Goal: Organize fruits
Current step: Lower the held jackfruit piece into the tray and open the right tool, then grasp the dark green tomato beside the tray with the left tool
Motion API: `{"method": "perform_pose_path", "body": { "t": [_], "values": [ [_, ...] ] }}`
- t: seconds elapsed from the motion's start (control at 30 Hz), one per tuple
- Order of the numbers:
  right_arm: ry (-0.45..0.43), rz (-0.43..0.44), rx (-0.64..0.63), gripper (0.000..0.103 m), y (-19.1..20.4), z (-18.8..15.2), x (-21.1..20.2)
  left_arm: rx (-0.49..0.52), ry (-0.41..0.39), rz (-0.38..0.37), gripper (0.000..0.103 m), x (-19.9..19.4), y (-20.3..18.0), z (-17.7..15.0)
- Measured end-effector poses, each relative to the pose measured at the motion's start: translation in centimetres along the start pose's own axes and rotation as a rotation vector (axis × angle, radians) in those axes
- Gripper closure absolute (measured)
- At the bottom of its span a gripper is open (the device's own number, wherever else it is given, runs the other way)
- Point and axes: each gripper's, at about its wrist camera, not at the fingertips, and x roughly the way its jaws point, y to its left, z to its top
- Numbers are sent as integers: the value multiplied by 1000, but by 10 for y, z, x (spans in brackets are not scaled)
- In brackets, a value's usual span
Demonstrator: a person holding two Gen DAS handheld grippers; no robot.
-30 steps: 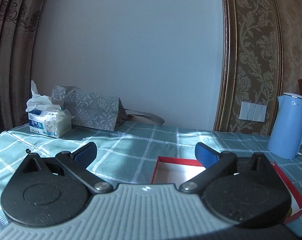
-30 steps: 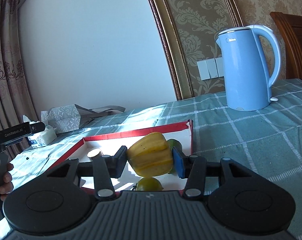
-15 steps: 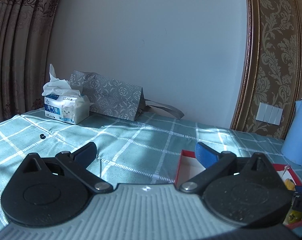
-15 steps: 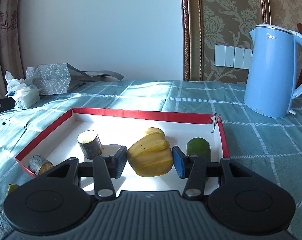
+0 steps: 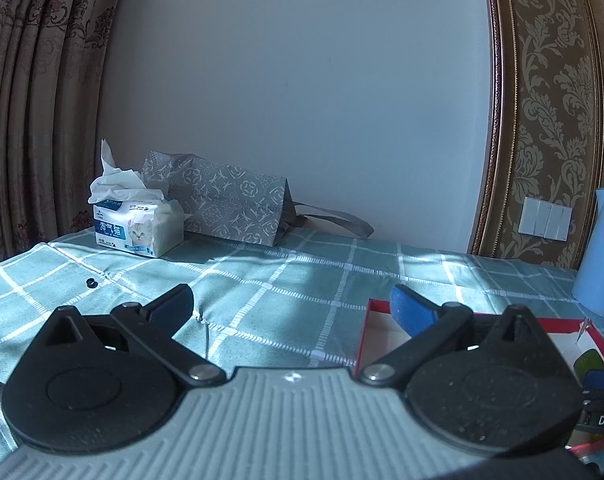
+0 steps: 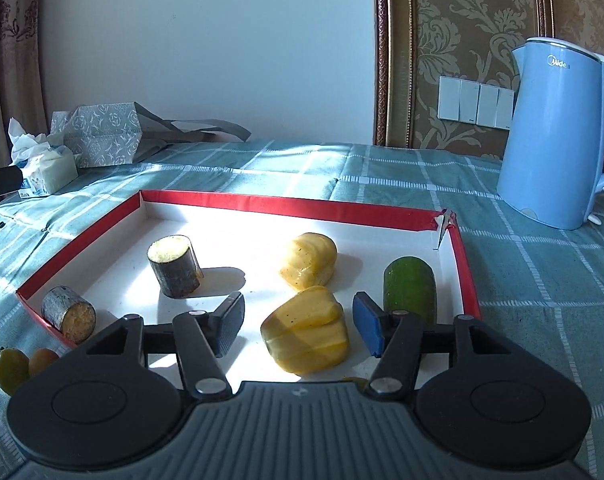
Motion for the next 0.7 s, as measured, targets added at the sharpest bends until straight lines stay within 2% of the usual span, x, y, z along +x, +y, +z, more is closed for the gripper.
{"method": "perform_pose_path", "body": {
  "t": [0.1, 0.2, 0.27, 0.37, 0.53, 0.63, 0.7],
  "values": [
    [-51, 10, 6, 34, -1, 2, -11, 6, -16, 12, 0, -1, 0, 1],
    [-163, 79, 93, 34, -12, 5, -32, -31, -28, -9, 0, -2, 4, 5],
    [-212, 112, 152, 34, -21, 5, -40, -41, 10, -38, 0, -5, 7, 6],
    [-249, 86, 207, 34, -31, 4, -45, -21, 83, -129, 0, -20, 9, 2],
    [-256, 90, 221, 34, -33, 5, -48, 144, 129, -217, 0, -58, 8, -18],
    [-262, 101, 199, 34, -27, 4, -51, 264, 169, -297, 0, -69, 0, -34],
    [-256, 112, 194, 34, -26, 4, -51, 344, 162, -322, 0, -75, -7, -45]
  ]
}}
